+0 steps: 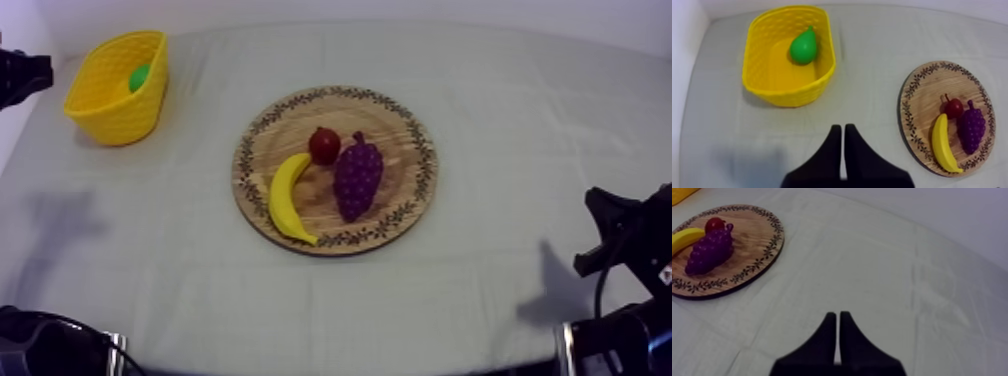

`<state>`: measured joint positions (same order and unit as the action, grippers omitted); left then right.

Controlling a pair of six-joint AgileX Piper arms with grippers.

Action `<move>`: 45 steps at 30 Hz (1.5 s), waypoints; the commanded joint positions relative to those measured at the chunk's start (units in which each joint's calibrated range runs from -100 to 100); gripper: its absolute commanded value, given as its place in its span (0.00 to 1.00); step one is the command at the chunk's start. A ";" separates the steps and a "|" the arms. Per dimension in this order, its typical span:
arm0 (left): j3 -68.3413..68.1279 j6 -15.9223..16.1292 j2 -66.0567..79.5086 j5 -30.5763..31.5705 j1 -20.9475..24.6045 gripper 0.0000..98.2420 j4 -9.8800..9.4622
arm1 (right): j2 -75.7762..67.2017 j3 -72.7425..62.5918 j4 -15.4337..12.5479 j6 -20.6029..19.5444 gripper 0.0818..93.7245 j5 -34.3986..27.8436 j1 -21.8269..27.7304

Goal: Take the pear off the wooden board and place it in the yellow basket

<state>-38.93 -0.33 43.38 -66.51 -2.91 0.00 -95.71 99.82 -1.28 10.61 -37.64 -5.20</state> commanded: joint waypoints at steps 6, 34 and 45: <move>-11.61 3.12 12.44 5.38 -0.20 0.00 1.69 | -0.04 -0.05 -0.01 0.08 0.00 -0.02 -0.01; -43.94 14.90 54.01 12.79 0.52 0.00 4.24 | -0.04 -0.05 -0.01 0.10 0.00 -0.02 -0.01; -55.81 12.32 56.56 20.72 0.14 0.00 3.00 | -0.04 -0.05 -0.01 0.13 0.00 -0.02 -0.03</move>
<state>-93.78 12.82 99.94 -45.77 -2.79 3.19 -95.71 99.82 -1.28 10.70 -37.64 -5.20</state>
